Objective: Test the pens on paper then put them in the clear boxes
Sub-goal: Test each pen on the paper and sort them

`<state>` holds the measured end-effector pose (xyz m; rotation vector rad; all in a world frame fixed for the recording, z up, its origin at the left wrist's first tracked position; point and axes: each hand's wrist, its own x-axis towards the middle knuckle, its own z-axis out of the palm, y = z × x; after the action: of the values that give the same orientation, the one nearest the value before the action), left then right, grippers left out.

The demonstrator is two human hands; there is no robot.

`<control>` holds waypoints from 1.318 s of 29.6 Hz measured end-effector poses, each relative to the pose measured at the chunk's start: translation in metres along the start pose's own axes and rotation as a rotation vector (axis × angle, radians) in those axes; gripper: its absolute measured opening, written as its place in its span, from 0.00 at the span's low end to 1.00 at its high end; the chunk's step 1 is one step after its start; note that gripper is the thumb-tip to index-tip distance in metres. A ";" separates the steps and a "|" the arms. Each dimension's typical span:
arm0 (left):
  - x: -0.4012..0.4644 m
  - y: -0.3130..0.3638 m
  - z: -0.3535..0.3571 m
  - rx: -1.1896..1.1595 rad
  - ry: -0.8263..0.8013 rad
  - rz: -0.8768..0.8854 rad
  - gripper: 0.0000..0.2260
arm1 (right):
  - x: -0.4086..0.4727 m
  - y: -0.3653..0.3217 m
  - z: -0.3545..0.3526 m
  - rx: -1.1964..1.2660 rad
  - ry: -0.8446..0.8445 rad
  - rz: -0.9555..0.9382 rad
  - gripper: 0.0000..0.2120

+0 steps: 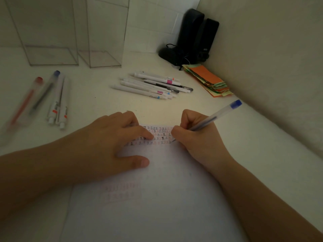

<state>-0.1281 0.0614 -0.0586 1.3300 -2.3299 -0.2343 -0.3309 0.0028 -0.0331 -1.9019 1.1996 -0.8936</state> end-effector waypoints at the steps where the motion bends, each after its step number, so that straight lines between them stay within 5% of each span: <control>1: 0.001 0.000 0.000 0.006 -0.003 -0.004 0.23 | 0.000 0.000 0.000 -0.010 0.001 -0.007 0.17; 5: 0.000 0.004 -0.003 0.008 -0.015 -0.002 0.24 | -0.001 -0.001 -0.001 -0.017 0.028 0.006 0.16; 10: 0.007 0.003 0.000 -0.125 0.053 -0.102 0.22 | -0.003 -0.005 -0.013 0.287 0.108 0.070 0.11; 18: 0.005 0.023 -0.012 -0.323 0.134 -0.114 0.10 | -0.013 -0.015 -0.007 0.530 -0.239 -0.077 0.03; 22: 0.006 0.024 -0.016 -0.303 0.133 -0.164 0.09 | -0.014 -0.017 -0.004 0.640 -0.286 -0.092 0.11; 39: 0.005 0.021 -0.016 -0.066 0.153 -0.052 0.06 | -0.016 -0.016 0.005 0.517 -0.340 -0.075 0.12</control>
<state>-0.1391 0.0698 -0.0351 1.3298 -2.1448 -0.2162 -0.3247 0.0240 -0.0252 -1.5965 0.6230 -0.7848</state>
